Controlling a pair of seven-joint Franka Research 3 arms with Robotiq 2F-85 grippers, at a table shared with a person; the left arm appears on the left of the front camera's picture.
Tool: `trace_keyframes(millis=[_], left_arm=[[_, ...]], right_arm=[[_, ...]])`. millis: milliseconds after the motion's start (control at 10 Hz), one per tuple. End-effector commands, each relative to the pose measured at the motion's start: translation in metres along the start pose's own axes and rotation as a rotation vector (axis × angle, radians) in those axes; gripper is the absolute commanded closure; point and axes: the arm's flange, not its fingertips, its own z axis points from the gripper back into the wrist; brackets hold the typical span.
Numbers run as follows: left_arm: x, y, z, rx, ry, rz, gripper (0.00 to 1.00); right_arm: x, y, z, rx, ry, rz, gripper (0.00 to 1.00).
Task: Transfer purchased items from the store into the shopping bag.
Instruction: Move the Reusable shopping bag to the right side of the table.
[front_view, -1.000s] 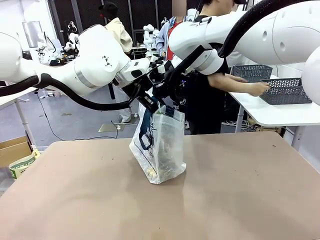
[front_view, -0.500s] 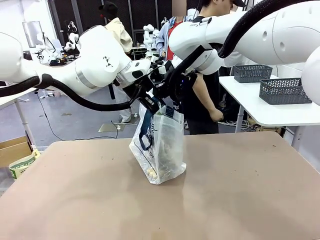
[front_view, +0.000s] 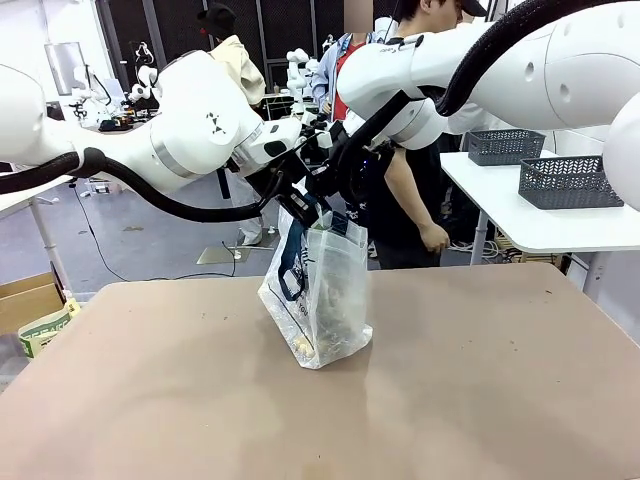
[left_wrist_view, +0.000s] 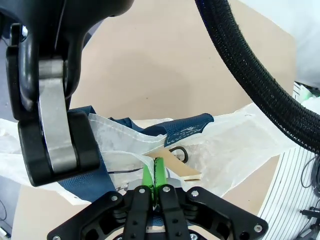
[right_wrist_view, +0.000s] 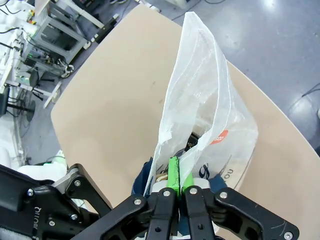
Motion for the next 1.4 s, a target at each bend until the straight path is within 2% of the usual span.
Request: trace_keyframes(millis=[0, 200, 300, 700, 1000, 1300], left_arm=[[0.0, 0.0, 0.0, 0.0, 0.0, 0.0, 0.93], [-0.0001, 0.0, 0.0013, 0.002, -0.013, 0.004, 0.56], [0.0004, -0.0011, 0.0024, 0.003, -0.024, -0.009, 0.45], [0.0009, -0.0026, 0.0069, 0.007, -0.042, -0.026, 0.45], [0.0003, -0.0019, 0.0078, -0.005, -0.057, 0.067, 0.45], [0.0001, -0.0016, 0.0097, -0.005, -0.069, 0.108, 0.45]], right_arm=[[0.0003, 0.001, -0.0001, 0.003, -0.003, 0.005, 1.0], [0.0003, 0.001, -0.0001, 0.003, -0.003, 0.005, 1.0], [0.0003, 0.001, -0.0001, 0.003, -0.003, 0.005, 1.0], [0.0003, 0.001, -0.0001, 0.003, -0.003, 0.005, 1.0], [-0.0001, -0.0001, -0.0002, 0.0, 0.0, 0.0, 1.0], [-0.0002, -0.0048, 0.0023, 0.087, -0.025, -0.034, 1.0]])
